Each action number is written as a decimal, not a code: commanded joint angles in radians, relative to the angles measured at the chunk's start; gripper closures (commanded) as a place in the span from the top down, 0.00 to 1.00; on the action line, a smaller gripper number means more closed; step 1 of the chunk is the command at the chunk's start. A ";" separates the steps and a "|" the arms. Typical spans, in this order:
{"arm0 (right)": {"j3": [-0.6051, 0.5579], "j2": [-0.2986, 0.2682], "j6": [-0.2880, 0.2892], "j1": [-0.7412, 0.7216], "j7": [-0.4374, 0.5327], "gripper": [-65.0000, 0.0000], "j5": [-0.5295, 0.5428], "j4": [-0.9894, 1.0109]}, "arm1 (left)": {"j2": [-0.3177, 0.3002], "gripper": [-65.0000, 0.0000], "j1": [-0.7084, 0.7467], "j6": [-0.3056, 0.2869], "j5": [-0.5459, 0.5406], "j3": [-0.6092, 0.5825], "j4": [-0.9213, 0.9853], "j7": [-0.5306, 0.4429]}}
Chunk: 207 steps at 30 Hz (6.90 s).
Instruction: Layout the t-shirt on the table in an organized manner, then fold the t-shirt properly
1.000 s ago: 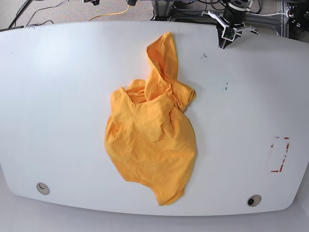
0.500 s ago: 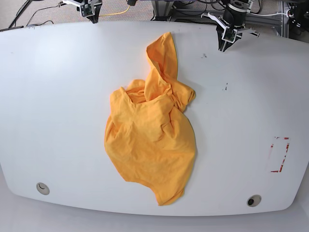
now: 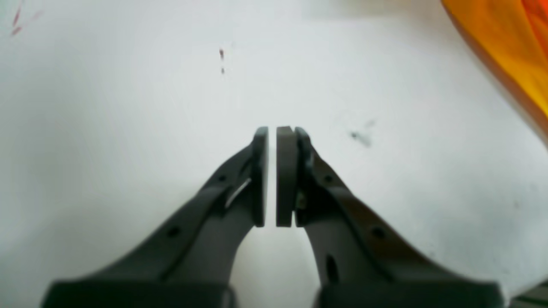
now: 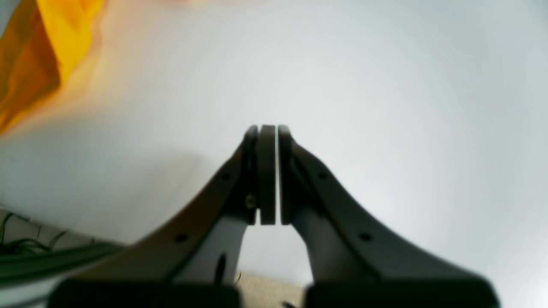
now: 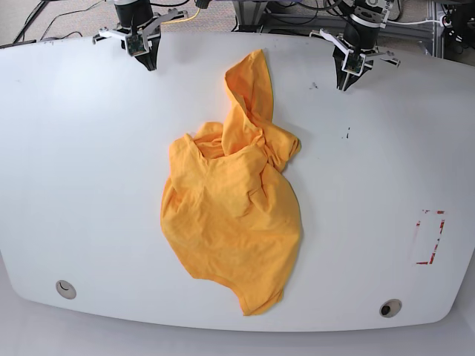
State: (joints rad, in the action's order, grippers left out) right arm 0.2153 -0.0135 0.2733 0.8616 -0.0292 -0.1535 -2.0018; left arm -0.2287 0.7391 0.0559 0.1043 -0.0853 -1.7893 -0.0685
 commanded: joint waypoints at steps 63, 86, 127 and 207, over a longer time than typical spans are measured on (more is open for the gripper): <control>-0.478 0.017 0.005 -0.388 -0.259 0.50 -0.002 0.062 | -0.027 0.05 -0.252 -0.041 -0.001 0.186 -0.042 -0.017; -0.397 0.014 0.013 -0.413 -0.251 0.49 0.001 0.180 | -0.028 0.05 -0.249 -0.041 -0.001 0.189 -0.043 -0.015; -0.540 -0.013 0.005 -0.281 -0.259 0.00 -0.005 0.020 | -0.056 0.05 -0.255 -0.043 0.001 0.184 -0.040 -0.015; -0.320 -0.122 0.280 -0.540 -0.440 0.81 0.007 -0.014 | -0.100 0.05 -0.281 -0.043 0.002 0.186 -0.036 0.005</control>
State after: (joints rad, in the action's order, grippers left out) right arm -0.0895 -0.1509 0.5129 0.3229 -0.4904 -0.1562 -1.9888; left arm -0.3191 0.4625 0.0017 0.1043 0.0952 -1.8091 -0.0528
